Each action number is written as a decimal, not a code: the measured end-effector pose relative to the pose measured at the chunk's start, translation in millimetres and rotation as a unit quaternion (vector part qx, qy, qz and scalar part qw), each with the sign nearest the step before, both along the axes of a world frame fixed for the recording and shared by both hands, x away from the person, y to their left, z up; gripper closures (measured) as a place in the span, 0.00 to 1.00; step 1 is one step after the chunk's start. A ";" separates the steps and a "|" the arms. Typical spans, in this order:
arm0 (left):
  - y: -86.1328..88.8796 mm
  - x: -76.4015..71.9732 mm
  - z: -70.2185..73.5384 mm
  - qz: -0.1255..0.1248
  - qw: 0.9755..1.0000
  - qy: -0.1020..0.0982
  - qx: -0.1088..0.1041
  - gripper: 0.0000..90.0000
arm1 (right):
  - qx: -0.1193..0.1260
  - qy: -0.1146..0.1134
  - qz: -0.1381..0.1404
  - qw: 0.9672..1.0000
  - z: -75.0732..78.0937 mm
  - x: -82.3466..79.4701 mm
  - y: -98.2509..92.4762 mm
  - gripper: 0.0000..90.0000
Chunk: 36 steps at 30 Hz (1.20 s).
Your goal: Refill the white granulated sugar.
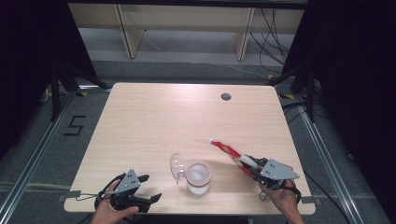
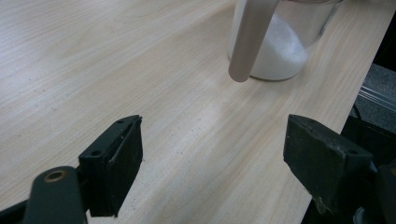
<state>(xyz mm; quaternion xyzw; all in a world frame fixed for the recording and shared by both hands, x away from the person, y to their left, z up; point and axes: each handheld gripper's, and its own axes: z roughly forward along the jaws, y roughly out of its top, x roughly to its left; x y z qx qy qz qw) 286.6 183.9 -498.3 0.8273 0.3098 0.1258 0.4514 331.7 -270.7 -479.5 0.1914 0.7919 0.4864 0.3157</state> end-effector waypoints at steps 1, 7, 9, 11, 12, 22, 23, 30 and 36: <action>0.0 -0.1 0.0 0.000 1.000 0.000 -0.001 0.22 | 0.003 0.002 0.000 1.000 0.0 0.6 -1.3 0.85; -0.2 0.0 0.0 0.000 1.000 -0.001 -0.003 0.22 | 0.012 0.034 -0.024 0.999 -0.4 -3.3 -8.3 0.85; -0.1 0.1 -0.1 0.001 1.000 -0.001 0.000 0.22 | 0.020 0.039 -0.031 0.999 0.0 -3.0 -9.3 0.85; -0.1 0.0 -0.2 0.001 1.000 -0.001 0.000 0.22 | 0.027 0.031 -0.039 0.998 -0.3 -2.2 -10.4 0.85; 0.0 0.0 0.0 0.001 1.000 -0.001 0.000 0.22 | 0.029 0.039 -0.039 0.998 -0.7 -2.3 -10.9 0.85; 0.9 1.0 0.4 -0.006 1.000 -0.010 0.001 0.22 | 0.083 0.074 -0.057 0.992 -4.4 -2.4 -22.3 0.85; 1.2 1.2 0.7 -0.007 1.000 -0.010 0.006 0.22 | 0.098 0.072 -0.062 0.991 -5.6 -2.2 -23.3 0.85; 0.0 -0.4 0.0 0.001 1.000 0.000 -0.003 0.22 | 0.088 0.080 -0.081 0.990 -4.0 -5.4 -29.5 0.85; 0.8 0.9 0.5 -0.006 1.000 -0.009 0.004 0.22 | 0.114 0.099 -0.091 0.984 -5.7 -7.7 -35.4 0.85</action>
